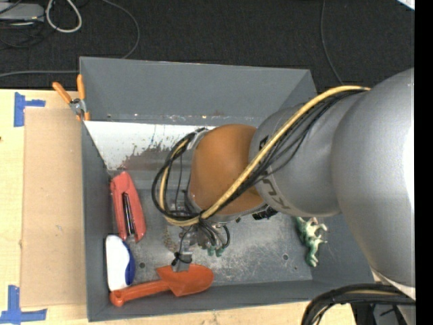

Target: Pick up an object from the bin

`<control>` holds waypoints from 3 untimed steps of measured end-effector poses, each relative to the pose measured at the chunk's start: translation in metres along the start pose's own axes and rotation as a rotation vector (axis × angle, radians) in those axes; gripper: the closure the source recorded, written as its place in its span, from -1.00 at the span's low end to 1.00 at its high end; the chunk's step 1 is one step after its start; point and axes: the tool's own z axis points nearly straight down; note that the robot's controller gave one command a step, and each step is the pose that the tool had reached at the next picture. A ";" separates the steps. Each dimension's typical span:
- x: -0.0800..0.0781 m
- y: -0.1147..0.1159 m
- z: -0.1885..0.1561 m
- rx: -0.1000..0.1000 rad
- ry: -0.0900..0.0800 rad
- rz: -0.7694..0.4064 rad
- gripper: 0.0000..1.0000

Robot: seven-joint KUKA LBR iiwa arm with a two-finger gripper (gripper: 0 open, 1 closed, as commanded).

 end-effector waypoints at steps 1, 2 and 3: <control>0.022 0.017 0.058 0.006 -0.001 -0.112 -1.00; 0.021 0.019 0.057 0.003 -0.002 -0.135 1.00; 0.021 0.019 0.058 0.003 -0.002 -0.132 1.00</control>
Offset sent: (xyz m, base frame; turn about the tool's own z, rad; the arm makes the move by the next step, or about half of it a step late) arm -0.0205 0.0220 -0.0593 -0.1404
